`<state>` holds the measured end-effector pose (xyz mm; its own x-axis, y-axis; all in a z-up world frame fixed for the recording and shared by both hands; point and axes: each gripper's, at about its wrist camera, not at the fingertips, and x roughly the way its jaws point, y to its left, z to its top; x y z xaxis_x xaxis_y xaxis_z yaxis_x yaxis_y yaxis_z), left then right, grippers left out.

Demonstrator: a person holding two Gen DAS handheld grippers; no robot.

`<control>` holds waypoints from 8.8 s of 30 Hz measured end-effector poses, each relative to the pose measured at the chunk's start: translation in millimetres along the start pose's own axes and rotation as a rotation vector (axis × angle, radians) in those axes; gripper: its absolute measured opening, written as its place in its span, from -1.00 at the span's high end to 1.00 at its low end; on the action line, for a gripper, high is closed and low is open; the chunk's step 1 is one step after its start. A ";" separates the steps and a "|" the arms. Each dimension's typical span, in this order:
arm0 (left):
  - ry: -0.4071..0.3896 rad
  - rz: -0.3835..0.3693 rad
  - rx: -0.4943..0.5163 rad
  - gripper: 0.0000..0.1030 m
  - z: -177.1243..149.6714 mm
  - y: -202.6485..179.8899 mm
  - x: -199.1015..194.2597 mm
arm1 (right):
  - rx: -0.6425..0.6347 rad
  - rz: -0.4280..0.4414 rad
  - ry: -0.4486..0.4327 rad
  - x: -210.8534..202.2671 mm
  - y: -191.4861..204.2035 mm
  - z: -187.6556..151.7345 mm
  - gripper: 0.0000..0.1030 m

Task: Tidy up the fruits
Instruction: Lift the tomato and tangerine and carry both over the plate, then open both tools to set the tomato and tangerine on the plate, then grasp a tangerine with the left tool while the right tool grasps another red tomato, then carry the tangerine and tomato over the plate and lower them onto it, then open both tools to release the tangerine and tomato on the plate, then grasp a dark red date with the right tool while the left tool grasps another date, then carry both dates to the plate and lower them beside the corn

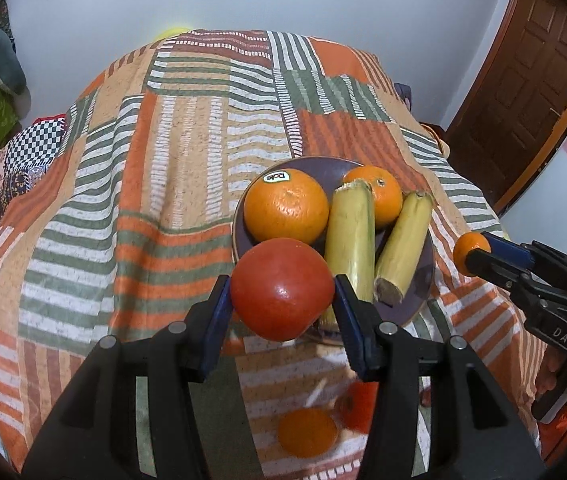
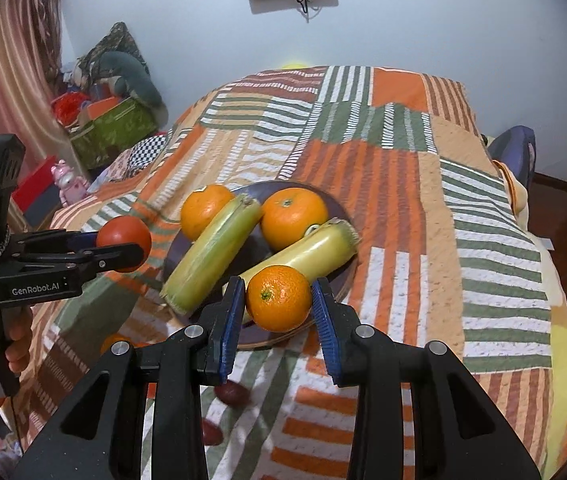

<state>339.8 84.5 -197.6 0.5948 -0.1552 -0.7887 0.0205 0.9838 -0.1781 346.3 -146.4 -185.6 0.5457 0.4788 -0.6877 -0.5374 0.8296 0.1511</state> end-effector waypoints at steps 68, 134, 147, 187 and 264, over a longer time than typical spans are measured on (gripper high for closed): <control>0.055 0.056 0.037 -0.27 -105.8 18.6 -77.2 | -0.147 0.039 0.145 17.2 93.1 -41.9 0.01; -0.072 -0.038 0.038 0.27 12.1 -20.1 -22.7 | -0.061 0.024 -0.008 15.3 27.5 24.6 0.22; -0.048 -0.042 0.024 0.27 34.0 -12.7 16.2 | -0.042 0.036 0.030 55.4 19.2 28.9 0.22; -0.048 -0.025 0.034 0.05 -13.5 -25.9 -43.7 | -0.059 -0.011 0.053 5.3 16.7 -12.9 -0.01; 0.031 -0.081 0.036 0.47 -37.1 -65.0 16.0 | -0.022 0.052 0.078 30.6 10.4 -22.0 0.52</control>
<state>318.1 14.7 -220.5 0.5648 -0.2364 -0.7907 0.0963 0.9704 -0.2213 343.3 -129.4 -220.7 0.4658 0.4965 -0.7325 -0.5779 0.7975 0.1732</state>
